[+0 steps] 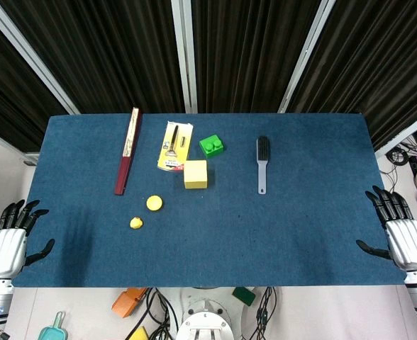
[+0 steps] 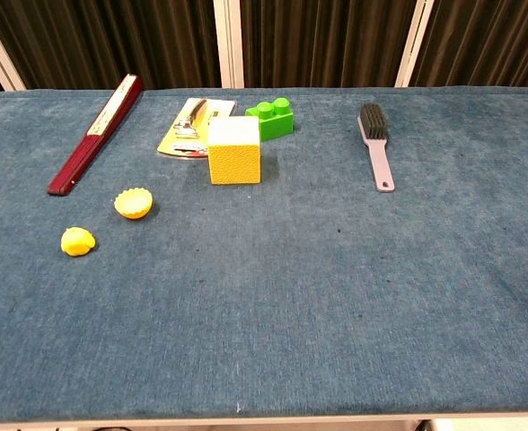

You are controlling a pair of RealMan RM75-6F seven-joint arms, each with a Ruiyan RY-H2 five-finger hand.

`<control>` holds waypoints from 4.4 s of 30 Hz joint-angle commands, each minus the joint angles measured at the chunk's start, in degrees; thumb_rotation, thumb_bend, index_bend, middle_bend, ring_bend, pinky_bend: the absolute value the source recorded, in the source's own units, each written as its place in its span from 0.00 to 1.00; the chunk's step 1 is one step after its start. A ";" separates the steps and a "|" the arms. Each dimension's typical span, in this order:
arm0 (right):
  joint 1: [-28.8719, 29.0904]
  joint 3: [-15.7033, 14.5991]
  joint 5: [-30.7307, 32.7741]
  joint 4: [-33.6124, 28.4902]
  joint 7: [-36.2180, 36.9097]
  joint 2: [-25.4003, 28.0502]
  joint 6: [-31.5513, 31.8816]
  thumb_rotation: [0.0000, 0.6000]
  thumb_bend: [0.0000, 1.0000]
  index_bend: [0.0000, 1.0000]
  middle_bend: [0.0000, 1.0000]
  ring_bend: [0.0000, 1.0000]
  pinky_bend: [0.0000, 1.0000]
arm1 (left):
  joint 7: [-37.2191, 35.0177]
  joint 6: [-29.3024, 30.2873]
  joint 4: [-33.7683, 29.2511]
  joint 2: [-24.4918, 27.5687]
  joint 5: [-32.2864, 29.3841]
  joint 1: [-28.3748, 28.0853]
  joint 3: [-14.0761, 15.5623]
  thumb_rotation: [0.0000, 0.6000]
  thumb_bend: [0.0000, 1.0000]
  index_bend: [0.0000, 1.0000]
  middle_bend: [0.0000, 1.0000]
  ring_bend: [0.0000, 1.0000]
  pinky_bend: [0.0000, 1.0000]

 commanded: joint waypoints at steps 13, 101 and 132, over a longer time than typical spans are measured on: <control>0.04 0.50 -0.23 0.35 0.10 0.17 1.83 1.00 0.22 0.00 0.00 0.00 0.00 | 1.86 -8.01 -2.65 -2.79 4.20 -6.83 -3.19 1.00 0.28 0.25 0.12 0.04 0.00; -2.36 0.02 2.12 3.34 1.83 -0.90 3.17 1.00 0.22 0.00 0.00 0.00 0.00 | 21.50 -34.52 8.68 -22.34 -19.48 -32.12 -11.21 1.00 0.35 0.44 0.09 0.00 0.00; -2.68 0.28 2.82 4.35 4.04 -0.47 2.97 1.00 0.22 0.00 0.00 0.00 0.00 | 8.47 -8.22 -1.22 -3.32 -8.16 -14.70 -5.33 1.00 0.30 0.22 0.07 0.00 0.00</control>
